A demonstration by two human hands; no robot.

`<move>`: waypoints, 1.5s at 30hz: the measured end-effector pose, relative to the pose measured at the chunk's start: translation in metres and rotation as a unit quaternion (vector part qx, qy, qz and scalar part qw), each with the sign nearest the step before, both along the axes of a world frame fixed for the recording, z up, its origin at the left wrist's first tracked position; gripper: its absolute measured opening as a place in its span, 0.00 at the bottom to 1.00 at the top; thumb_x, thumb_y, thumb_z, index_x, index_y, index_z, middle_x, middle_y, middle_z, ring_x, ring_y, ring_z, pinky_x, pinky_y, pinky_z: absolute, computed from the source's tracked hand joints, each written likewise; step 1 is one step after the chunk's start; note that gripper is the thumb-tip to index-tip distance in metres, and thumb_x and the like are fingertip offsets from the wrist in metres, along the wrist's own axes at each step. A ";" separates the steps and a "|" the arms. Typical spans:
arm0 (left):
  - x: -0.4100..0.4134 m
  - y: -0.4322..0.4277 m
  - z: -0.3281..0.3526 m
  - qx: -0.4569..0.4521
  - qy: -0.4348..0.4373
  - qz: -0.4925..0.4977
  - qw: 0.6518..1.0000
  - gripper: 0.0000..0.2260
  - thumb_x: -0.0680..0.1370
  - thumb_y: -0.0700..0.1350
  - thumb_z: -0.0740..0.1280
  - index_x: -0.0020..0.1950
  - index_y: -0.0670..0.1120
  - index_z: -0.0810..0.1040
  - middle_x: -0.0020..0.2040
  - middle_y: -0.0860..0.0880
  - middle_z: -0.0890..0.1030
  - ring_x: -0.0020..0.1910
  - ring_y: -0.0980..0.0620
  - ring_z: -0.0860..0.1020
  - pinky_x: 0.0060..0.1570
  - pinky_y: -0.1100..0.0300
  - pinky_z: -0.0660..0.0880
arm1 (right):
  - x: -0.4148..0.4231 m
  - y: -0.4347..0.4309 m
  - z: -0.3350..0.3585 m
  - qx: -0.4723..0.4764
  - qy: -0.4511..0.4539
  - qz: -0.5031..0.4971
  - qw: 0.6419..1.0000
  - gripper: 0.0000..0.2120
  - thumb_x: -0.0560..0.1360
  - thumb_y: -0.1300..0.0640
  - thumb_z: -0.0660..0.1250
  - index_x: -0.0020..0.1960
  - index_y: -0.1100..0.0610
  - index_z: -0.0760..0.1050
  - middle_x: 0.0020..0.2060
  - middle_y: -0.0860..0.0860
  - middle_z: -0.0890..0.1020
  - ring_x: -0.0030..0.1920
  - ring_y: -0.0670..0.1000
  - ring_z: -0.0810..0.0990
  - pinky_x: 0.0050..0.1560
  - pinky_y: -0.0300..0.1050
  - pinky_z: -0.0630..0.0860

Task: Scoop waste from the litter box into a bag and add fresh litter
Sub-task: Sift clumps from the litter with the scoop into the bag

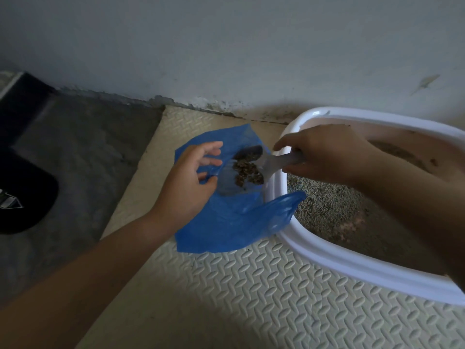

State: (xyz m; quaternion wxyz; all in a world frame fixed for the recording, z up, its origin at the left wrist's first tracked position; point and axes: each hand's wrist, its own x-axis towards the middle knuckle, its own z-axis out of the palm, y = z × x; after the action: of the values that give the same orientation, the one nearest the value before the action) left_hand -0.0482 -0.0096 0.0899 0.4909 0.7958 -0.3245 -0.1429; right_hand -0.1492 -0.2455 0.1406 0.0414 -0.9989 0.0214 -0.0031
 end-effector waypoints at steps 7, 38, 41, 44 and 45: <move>0.005 0.002 0.004 -0.031 0.021 0.025 0.999 0.25 0.74 0.28 0.62 0.62 0.55 0.71 0.61 0.53 0.74 0.56 0.60 0.77 0.49 0.69 0.73 | 0.010 0.004 0.002 0.165 0.038 -0.024 0.985 0.14 0.69 0.61 0.68 0.53 0.49 0.74 0.39 0.39 0.77 0.40 0.43 0.77 0.38 0.30 0.68; 0.008 0.010 0.006 -0.085 0.079 0.106 0.988 0.23 0.74 0.29 0.65 0.58 0.56 0.72 0.55 0.55 0.77 0.54 0.59 0.79 0.51 0.65 0.75 | 0.014 0.038 -0.025 0.349 -0.152 0.009 0.925 0.10 0.71 0.62 0.72 0.49 0.50 0.79 0.41 0.37 0.80 0.40 0.37 0.78 0.40 0.28 0.70; 0.009 0.009 0.006 -0.086 0.079 0.107 0.987 0.23 0.74 0.29 0.65 0.58 0.56 0.72 0.55 0.55 0.76 0.54 0.59 0.79 0.50 0.66 0.74 | 0.009 0.036 -0.027 0.349 -0.157 0.015 0.924 0.10 0.71 0.63 0.72 0.49 0.51 0.80 0.41 0.37 0.81 0.41 0.38 0.78 0.42 0.26 0.68; 0.007 0.008 0.006 -0.085 0.078 0.105 0.988 0.23 0.74 0.29 0.65 0.57 0.57 0.72 0.55 0.56 0.77 0.54 0.59 0.79 0.50 0.66 0.74 | 0.003 0.032 -0.031 0.363 -0.150 0.007 0.920 0.10 0.71 0.63 0.72 0.48 0.50 0.80 0.39 0.41 0.82 0.40 0.42 0.79 0.42 0.28 0.70; 0.006 0.007 0.006 -0.085 0.079 0.103 0.988 0.23 0.74 0.29 0.65 0.57 0.57 0.73 0.56 0.56 0.77 0.54 0.59 0.79 0.51 0.66 0.75 | 0.001 0.029 -0.032 0.397 -0.158 -0.015 0.904 0.10 0.71 0.64 0.73 0.47 0.51 0.80 0.39 0.42 0.82 0.39 0.42 0.79 0.42 0.29 0.71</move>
State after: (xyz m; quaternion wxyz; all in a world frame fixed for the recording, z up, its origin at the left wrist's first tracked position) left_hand -0.0422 -0.0024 0.0963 0.5931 0.7665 -0.2116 -0.1260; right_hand -0.1486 -0.2163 0.1087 0.4377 -0.8856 0.0292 -0.1526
